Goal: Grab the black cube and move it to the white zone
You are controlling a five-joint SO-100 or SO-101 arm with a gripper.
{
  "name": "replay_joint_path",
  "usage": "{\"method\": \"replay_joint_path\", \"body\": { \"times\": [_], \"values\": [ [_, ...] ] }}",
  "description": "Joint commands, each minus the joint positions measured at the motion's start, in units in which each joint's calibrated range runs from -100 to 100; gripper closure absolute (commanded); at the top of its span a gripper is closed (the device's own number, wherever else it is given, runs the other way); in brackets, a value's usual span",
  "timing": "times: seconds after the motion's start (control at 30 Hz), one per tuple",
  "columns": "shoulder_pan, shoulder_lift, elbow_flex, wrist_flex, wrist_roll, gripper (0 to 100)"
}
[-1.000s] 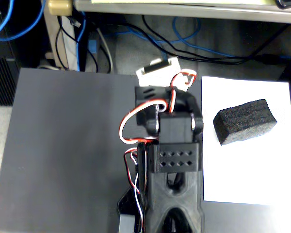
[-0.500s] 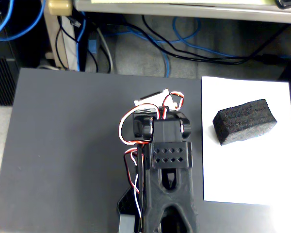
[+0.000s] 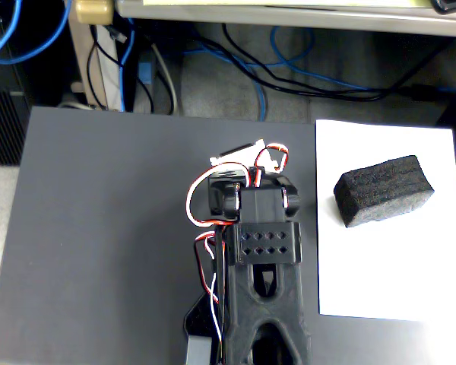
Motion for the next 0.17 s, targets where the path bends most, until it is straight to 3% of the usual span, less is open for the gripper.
{"method": "replay_joint_path", "body": {
  "times": [0.0,0.13],
  "values": [
    [0.42,0.27,0.0,0.11,0.01,99],
    [0.42,0.27,0.0,0.11,0.01,99]
  ]
}}
